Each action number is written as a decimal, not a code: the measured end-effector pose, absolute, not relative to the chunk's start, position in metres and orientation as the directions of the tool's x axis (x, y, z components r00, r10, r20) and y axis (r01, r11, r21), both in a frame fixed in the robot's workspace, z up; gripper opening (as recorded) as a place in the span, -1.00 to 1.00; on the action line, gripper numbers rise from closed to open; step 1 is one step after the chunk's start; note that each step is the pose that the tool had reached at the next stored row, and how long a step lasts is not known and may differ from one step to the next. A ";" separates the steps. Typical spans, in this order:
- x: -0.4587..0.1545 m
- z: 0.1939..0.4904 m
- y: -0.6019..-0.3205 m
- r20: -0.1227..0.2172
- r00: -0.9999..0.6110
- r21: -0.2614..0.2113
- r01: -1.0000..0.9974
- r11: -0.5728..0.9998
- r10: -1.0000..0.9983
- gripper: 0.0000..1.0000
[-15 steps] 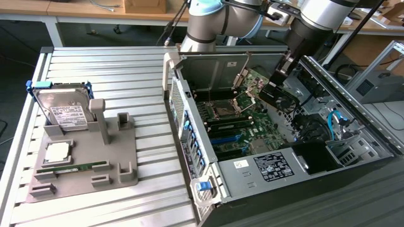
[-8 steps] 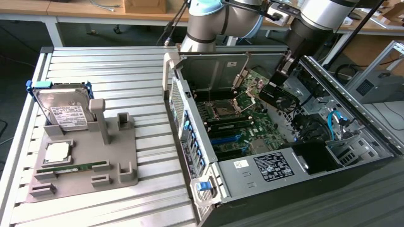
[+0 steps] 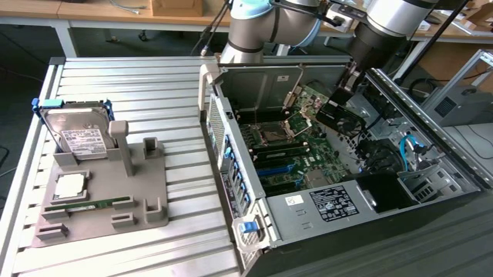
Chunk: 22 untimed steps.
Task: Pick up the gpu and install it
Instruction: 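Insert the gpu into the slot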
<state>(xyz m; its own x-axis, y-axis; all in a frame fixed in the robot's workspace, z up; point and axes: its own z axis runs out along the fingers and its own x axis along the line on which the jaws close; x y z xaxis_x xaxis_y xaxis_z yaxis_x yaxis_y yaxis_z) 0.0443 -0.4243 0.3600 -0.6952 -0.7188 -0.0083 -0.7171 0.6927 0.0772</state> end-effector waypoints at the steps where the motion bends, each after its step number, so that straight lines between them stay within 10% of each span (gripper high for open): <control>1: 0.044 0.360 -0.424 -0.008 -0.691 0.077 -0.721 0.689 -0.723 -0.47; 22: 0.044 0.360 -0.424 -0.008 -0.613 0.077 -0.788 0.611 -0.790 -0.47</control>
